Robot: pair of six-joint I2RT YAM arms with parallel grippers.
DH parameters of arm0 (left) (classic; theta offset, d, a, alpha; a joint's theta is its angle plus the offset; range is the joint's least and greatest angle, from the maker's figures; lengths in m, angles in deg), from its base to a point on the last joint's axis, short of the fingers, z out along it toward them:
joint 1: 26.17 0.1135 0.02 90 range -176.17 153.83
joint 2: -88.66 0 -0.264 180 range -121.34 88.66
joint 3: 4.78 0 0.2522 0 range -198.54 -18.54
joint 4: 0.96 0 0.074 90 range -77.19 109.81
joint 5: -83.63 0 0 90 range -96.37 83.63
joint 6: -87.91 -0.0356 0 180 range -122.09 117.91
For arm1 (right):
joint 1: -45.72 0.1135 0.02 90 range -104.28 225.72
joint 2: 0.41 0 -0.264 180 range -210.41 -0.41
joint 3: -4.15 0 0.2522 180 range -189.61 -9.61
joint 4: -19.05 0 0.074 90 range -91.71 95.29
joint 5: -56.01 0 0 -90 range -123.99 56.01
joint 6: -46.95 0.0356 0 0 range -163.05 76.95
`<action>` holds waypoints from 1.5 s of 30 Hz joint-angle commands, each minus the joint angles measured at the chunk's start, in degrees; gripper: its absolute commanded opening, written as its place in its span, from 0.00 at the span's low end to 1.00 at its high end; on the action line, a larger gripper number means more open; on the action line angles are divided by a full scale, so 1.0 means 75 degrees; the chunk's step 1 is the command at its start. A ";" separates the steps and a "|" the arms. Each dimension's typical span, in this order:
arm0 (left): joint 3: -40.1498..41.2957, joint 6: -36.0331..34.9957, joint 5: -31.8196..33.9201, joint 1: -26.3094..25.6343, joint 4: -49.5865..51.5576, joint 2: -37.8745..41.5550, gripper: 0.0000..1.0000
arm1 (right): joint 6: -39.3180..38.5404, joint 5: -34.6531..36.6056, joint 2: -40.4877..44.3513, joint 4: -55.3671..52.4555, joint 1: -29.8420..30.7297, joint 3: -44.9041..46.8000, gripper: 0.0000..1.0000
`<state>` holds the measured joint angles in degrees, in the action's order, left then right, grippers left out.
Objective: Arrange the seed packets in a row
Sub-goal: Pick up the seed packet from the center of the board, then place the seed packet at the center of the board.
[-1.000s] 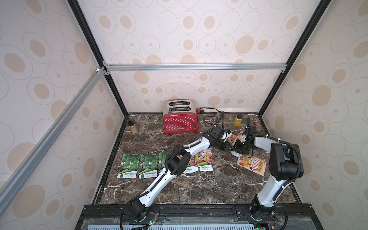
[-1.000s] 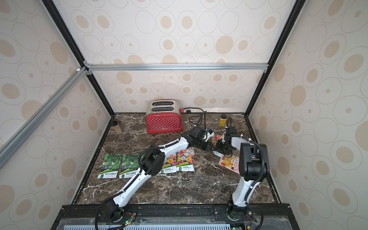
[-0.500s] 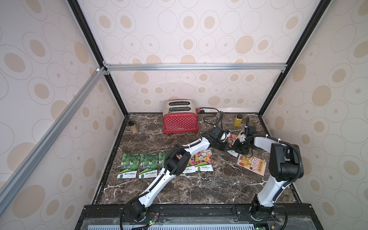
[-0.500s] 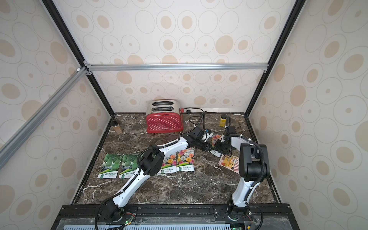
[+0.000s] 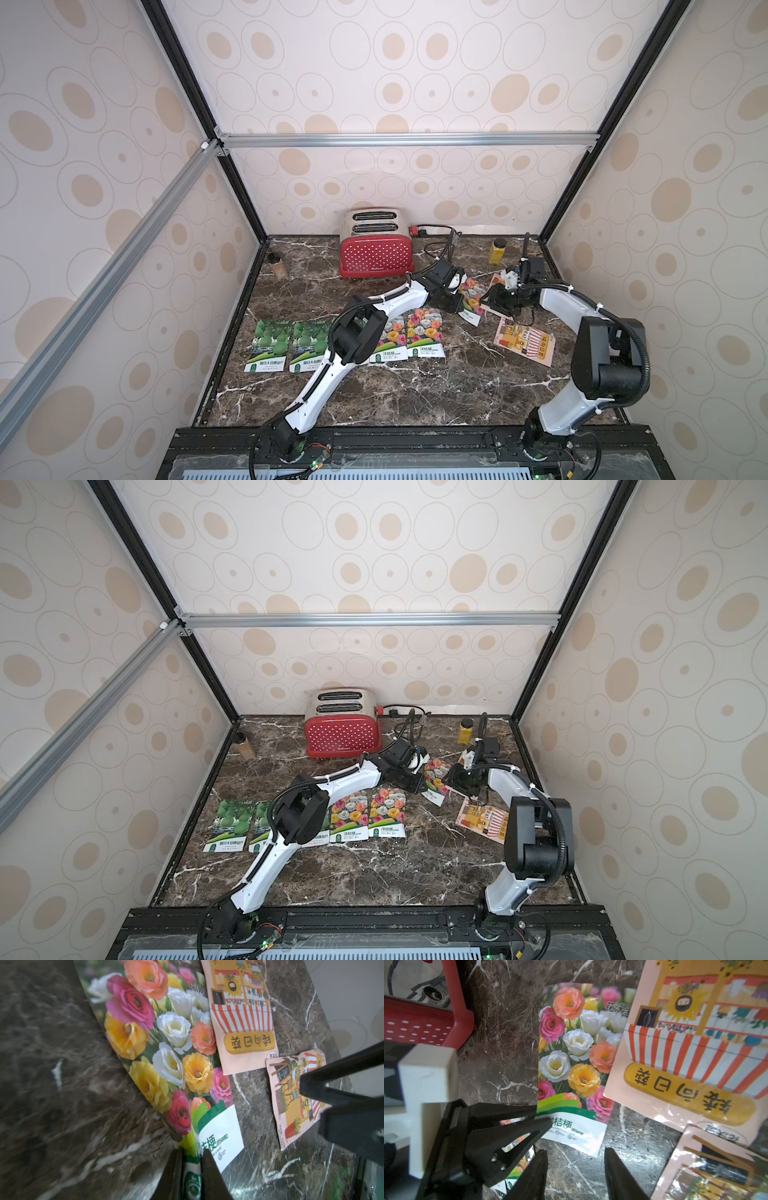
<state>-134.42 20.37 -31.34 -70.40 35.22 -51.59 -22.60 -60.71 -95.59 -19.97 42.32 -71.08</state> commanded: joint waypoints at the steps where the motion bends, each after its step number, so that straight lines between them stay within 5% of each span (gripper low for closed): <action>1: 0.0138 -0.0155 0.0235 0.0184 0.0005 0.0630 0.19 | 0.0114 -0.0380 -0.0247 0.0178 -0.0069 0.0164 0.48; 16: 0.0309 -0.0079 0.0160 0.0223 0.0193 0.1080 0.20 | 0.1370 -0.2184 -0.0902 0.2534 -0.0151 0.0500 0.50; 34: 0.0686 0.0395 -0.0038 0.0268 -0.0119 0.1542 0.21 | 0.1595 -0.2311 -0.0862 0.2884 -0.0297 0.0884 0.51; 45: 0.0902 0.0567 -0.0183 0.0264 -0.0284 0.1649 0.21 | 0.2506 -0.3225 -0.1046 0.4364 -0.0309 0.1088 0.51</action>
<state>-127.82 23.86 -31.99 -68.63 33.80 -41.09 -6.61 -81.76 -102.93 8.07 40.14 -63.67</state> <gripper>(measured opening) 0.205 0.507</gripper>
